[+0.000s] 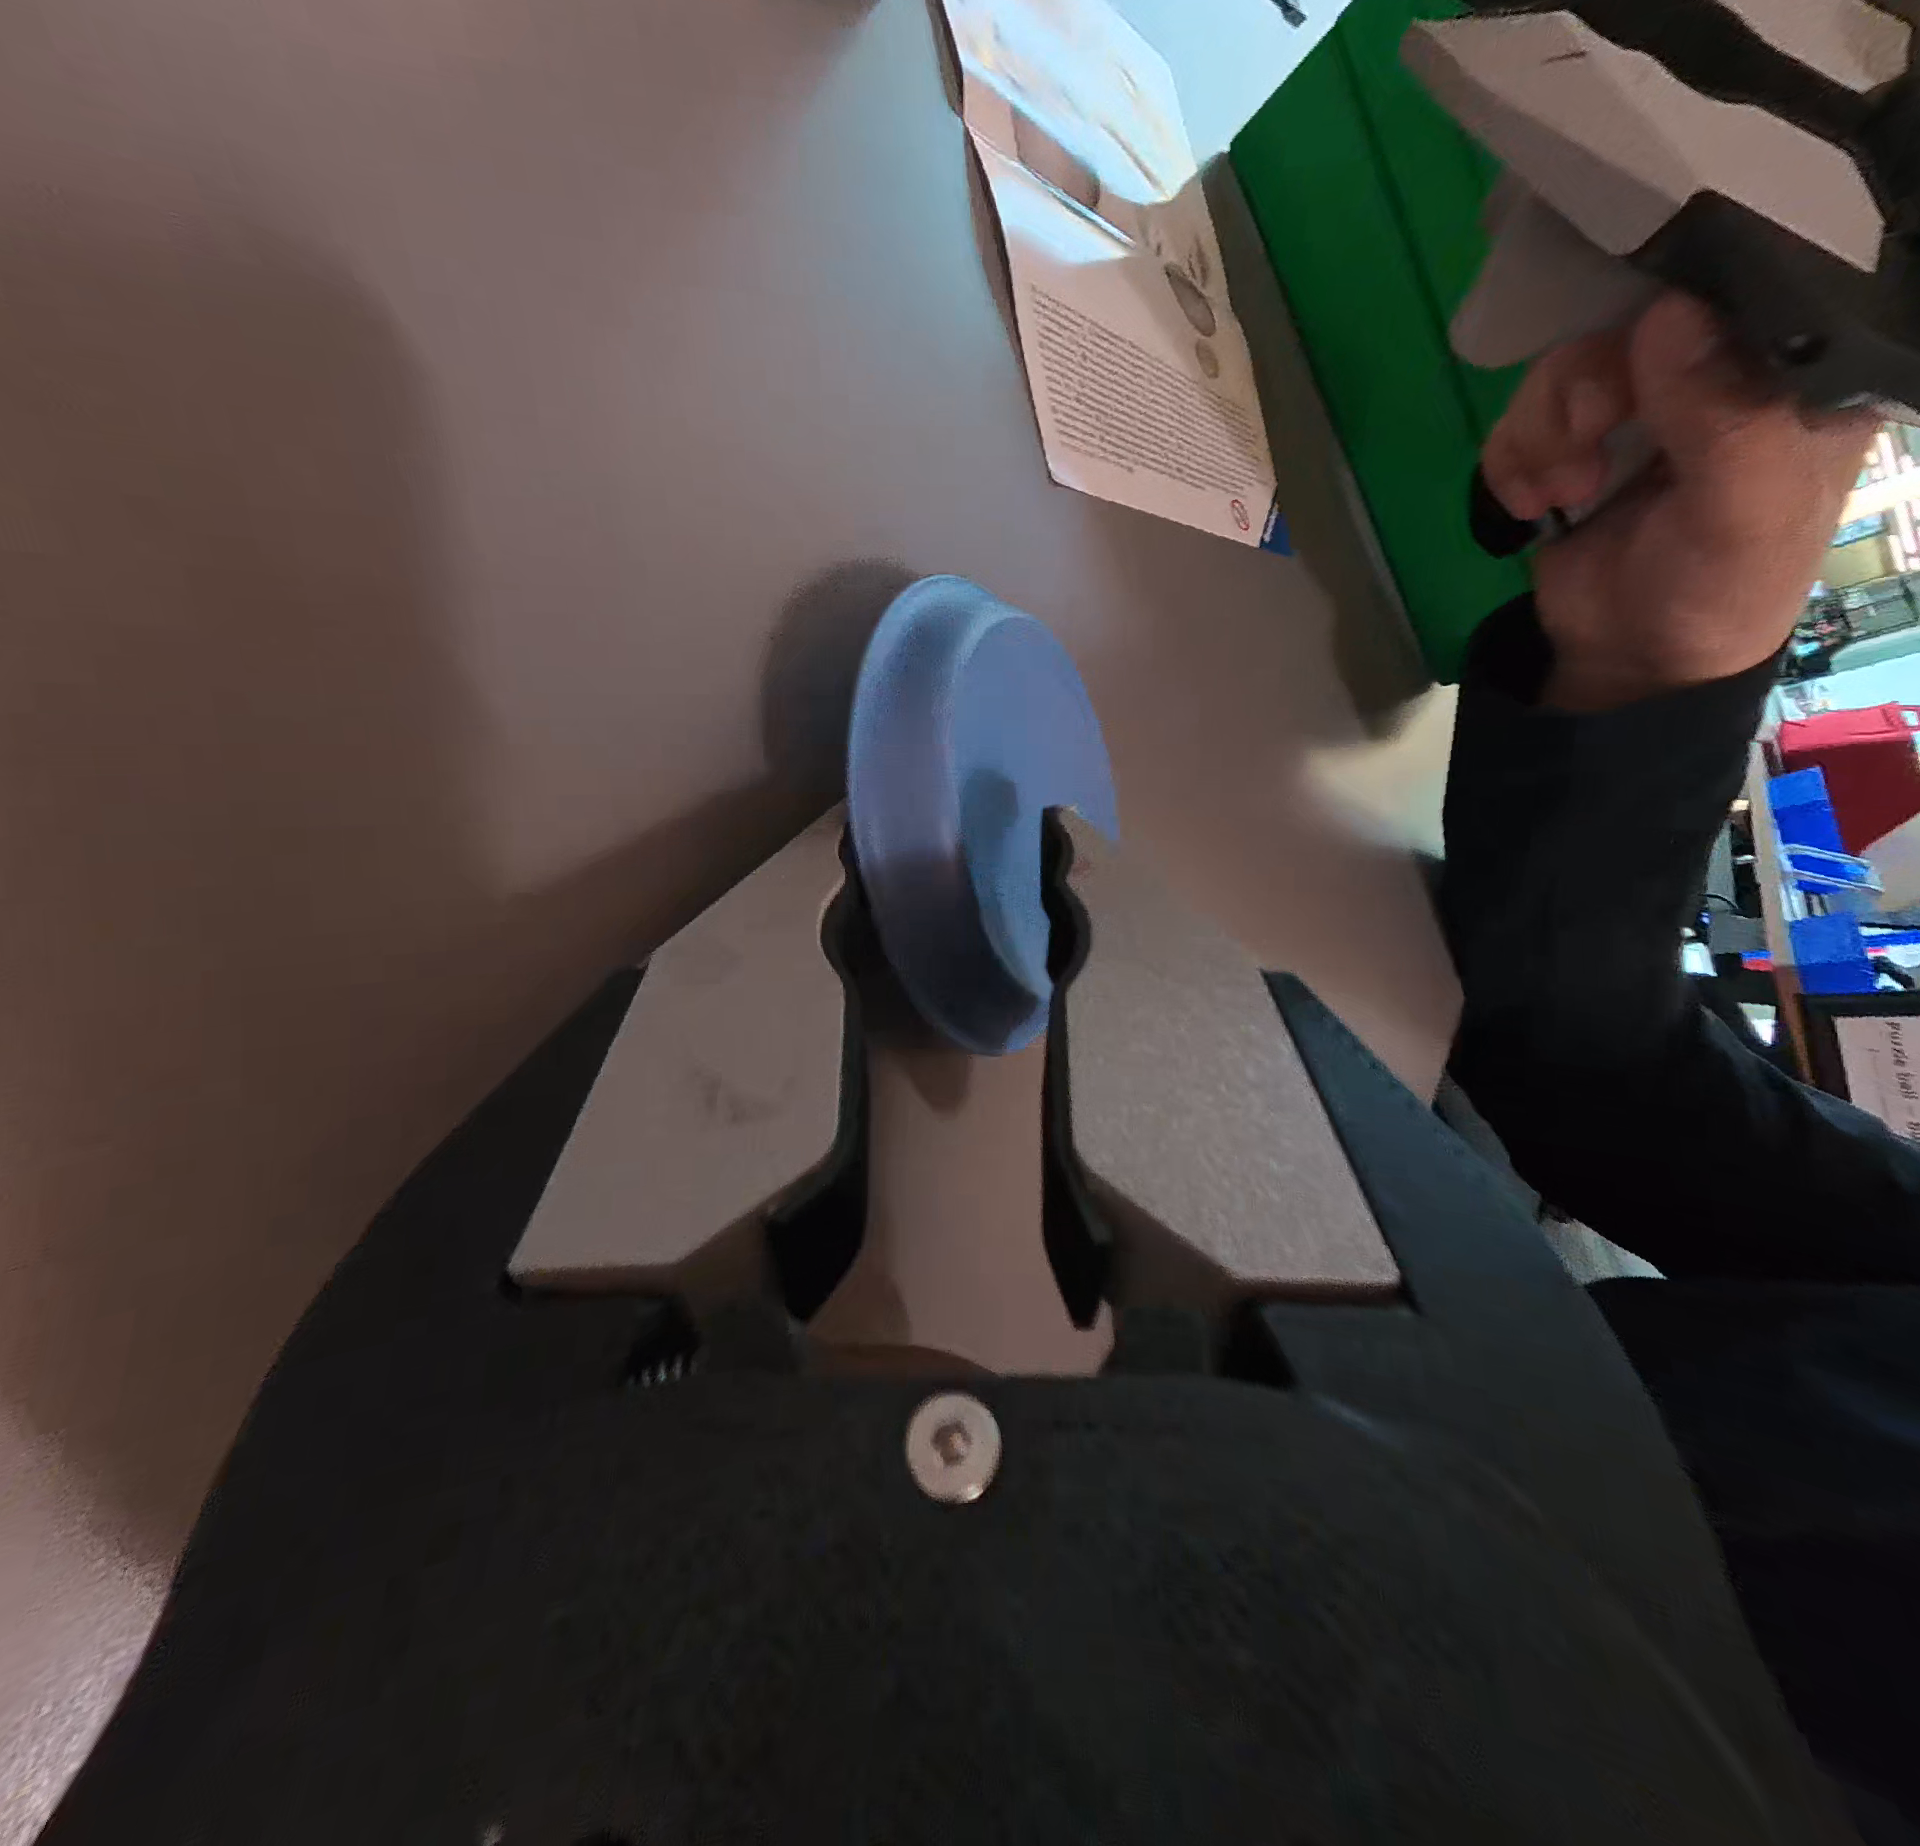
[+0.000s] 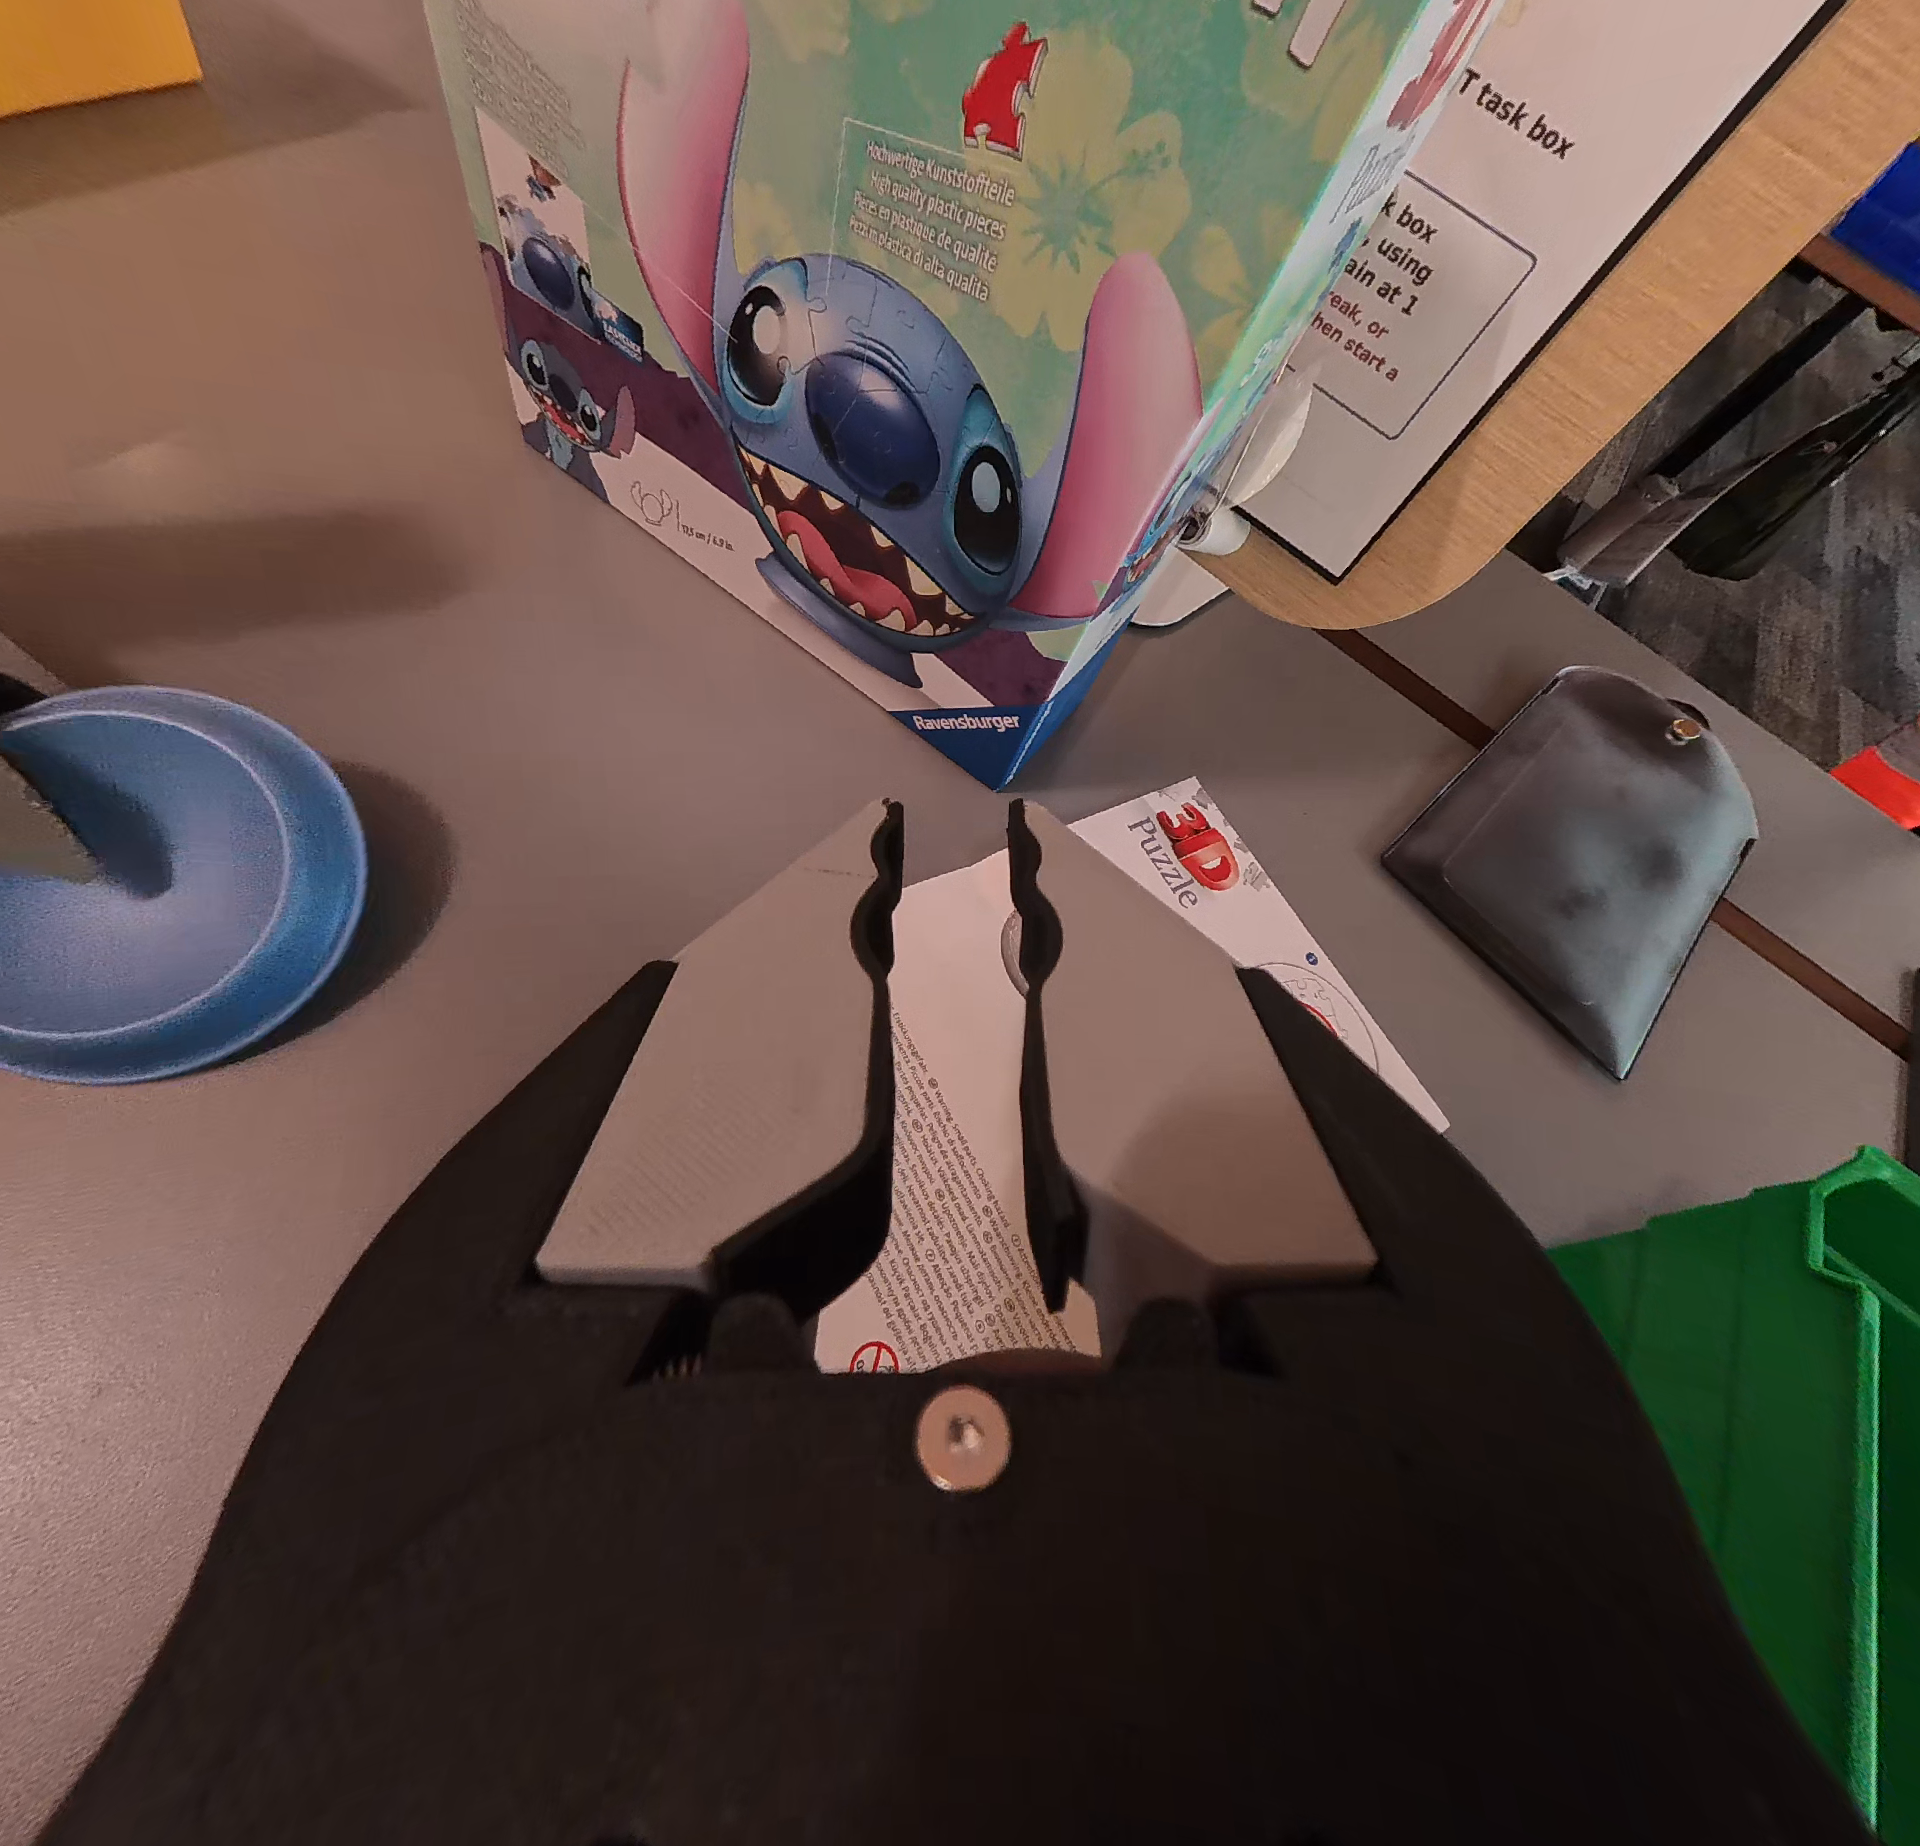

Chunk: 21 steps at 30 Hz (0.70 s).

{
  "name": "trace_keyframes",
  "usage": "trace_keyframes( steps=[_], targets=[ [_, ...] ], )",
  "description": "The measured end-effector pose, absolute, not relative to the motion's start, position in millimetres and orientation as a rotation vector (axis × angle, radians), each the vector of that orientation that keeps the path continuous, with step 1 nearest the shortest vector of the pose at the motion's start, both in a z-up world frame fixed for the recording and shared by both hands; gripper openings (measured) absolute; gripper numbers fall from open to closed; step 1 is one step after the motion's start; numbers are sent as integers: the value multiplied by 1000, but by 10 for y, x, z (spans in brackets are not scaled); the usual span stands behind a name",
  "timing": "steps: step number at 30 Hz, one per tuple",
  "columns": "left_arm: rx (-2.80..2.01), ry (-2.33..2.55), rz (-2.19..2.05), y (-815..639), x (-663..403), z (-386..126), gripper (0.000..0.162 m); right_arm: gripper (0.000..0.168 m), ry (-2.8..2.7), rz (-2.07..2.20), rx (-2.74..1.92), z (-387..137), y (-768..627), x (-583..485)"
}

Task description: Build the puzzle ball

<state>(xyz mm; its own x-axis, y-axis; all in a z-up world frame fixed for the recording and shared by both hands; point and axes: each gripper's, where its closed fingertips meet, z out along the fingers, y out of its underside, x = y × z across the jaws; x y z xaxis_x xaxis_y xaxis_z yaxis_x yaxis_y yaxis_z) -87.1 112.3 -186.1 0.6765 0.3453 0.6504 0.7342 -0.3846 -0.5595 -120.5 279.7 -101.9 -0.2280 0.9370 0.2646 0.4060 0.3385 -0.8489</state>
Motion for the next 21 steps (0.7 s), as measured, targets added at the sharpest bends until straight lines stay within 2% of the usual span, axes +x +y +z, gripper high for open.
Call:
trace_keyframes(
  steps=[5, 13, 21],
  targets=[
    [-2028, -828, -469, 1084, -951, -1892, 25, 17, -1798, 826, -1193, -1027, 2799, -1206],
    [-2103, -802, -318, 969, -1013, -1880, 39, 17, -1792, 836, -1192, -1007, 2796, -1201],
    [-2132, -789, -285, 894, -996, -1882, 40, 17, -1786, 840, -1191, -991, 2800, -1197]
  ],
)
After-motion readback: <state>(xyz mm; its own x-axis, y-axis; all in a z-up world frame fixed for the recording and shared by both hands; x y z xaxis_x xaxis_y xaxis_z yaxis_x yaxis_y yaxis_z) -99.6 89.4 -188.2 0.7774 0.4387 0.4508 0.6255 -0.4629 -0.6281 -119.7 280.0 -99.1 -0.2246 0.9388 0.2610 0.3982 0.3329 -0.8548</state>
